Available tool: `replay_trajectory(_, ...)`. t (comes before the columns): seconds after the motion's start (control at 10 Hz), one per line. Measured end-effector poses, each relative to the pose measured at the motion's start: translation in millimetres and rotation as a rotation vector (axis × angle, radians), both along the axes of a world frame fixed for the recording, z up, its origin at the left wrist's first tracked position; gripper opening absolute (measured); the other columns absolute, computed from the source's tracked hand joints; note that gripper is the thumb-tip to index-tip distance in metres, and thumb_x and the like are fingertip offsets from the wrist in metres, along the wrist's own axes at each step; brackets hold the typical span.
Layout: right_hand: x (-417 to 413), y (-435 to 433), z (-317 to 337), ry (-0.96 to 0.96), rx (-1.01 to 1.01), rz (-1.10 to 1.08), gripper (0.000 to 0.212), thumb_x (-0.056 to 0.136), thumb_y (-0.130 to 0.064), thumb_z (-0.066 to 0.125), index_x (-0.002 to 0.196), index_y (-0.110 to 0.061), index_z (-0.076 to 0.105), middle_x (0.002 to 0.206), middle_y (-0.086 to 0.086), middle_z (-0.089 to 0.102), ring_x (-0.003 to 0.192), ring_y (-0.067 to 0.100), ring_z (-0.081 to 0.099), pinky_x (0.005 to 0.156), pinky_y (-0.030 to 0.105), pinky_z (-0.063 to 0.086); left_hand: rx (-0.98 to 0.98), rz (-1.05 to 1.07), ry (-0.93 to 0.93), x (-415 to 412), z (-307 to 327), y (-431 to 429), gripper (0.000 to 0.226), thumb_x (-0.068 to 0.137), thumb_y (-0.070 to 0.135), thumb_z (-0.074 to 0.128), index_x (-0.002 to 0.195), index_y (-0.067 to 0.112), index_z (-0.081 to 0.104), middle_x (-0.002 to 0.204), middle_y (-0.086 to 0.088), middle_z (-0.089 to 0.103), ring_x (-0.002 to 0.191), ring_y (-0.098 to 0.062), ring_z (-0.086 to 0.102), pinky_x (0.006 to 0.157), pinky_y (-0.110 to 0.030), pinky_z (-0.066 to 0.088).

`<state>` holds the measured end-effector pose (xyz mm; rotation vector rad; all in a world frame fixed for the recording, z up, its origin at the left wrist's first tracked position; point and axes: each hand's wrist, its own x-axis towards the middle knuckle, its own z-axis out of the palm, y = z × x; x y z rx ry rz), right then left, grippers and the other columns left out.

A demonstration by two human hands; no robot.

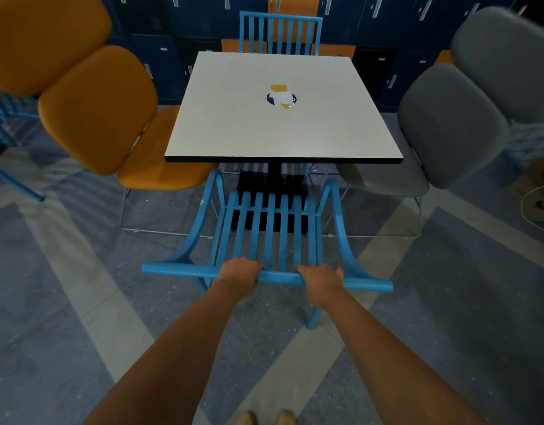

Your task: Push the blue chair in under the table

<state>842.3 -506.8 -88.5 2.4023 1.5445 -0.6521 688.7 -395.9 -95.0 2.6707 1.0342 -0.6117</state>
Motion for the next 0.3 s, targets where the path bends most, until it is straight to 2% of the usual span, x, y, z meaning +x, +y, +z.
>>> replay_trajectory(0.1,1,-2,3,0.031,-0.009,0.003,0.044,0.087,-0.003,0.051,0.124,-0.027,0.049,0.115,0.005,0.06,0.115,0.029,0.05,0.101,0.057,0.029,-0.025,0.007,0.013,0,1,2,0.031,0.095,0.024,0.05,0.125,0.022,0.059,0.111,-0.005,0.068,0.104,-0.024,0.063,0.092,-0.04,0.052)
replay_trajectory(0.2,8,-2,7,0.167,0.025,0.008,0.042,0.086,-0.036,0.059,0.126,-0.025,0.048,0.123,0.005,0.056,0.121,0.031,0.049,0.101,0.053,0.032,-0.11,0.02,0.013,1,4,7,0.045,0.087,0.046,0.058,0.126,0.025,0.057,0.115,-0.003,0.066,0.105,-0.023,0.061,0.092,-0.04,0.051)
replay_trajectory(0.3,17,-3,15,0.451,0.004,-0.18,0.1,0.069,-0.073,0.062,0.149,-0.028,0.023,0.156,0.006,0.028,0.142,0.031,0.029,0.114,0.054,0.026,-0.243,0.075,0.049,1,8,13,0.086,0.074,0.071,0.055,0.146,0.026,0.037,0.149,-0.006,0.043,0.135,-0.028,0.041,0.111,-0.048,0.034)
